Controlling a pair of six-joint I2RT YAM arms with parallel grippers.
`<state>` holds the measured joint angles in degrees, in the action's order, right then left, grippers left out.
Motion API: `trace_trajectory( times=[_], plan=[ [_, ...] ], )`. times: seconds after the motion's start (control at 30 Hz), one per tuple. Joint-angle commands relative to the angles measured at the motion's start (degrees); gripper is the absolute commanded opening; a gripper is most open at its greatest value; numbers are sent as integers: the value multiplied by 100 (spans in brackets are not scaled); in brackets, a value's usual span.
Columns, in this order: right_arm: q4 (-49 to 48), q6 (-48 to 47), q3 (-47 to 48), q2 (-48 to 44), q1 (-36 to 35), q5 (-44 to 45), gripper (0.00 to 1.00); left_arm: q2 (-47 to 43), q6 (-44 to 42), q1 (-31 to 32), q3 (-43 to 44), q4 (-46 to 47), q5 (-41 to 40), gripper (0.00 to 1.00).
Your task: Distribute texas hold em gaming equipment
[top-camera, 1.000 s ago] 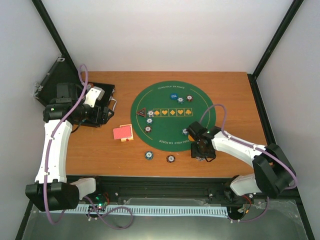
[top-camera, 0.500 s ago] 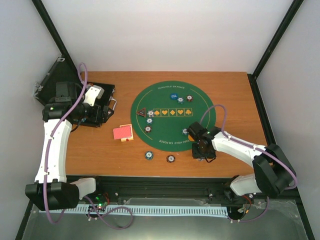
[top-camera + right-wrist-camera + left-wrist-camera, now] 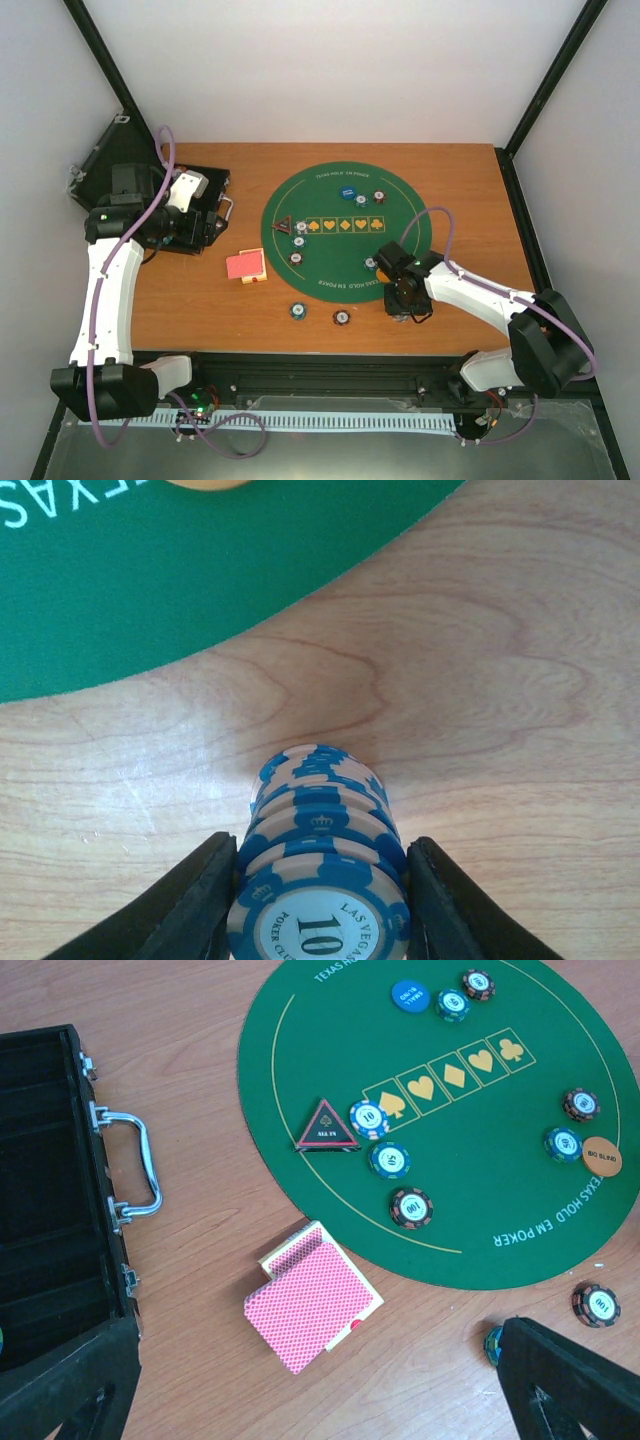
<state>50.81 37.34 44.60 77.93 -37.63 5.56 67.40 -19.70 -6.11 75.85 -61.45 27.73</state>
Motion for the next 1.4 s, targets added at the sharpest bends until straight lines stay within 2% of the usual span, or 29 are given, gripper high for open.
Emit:
trace_trajectory(
  times=[0.0,0.17,0.37,0.57,0.83,1.03,1.13,1.37],
  plan=[
    [204,-15,242,-165,-17,131,24,-49,3,-31,63,-16,62,100],
    [583,-159,1048,-170,-1,288,21,-41,2,-30,100,-25,51,100],
    [698,-670,2434,745,237,297,20,-60,-14,-31,95,-51,-4,100],
    [517,-1197,4113,2445,637,111,18,-48,1,-29,89,-54,0,100],
    [693,-1473,7042,5297,807,-252,16,57,-28,-31,12,-19,-7,100],
    [944,-1475,8943,6685,916,-337,16,105,-94,-28,-55,31,-112,100],
    [934,-1464,9306,7007,982,-321,17,133,-119,-26,-100,44,-103,100],
    [841,-1500,9326,7210,1050,-419,23,172,-128,-31,-130,115,-90,100]
  ],
)
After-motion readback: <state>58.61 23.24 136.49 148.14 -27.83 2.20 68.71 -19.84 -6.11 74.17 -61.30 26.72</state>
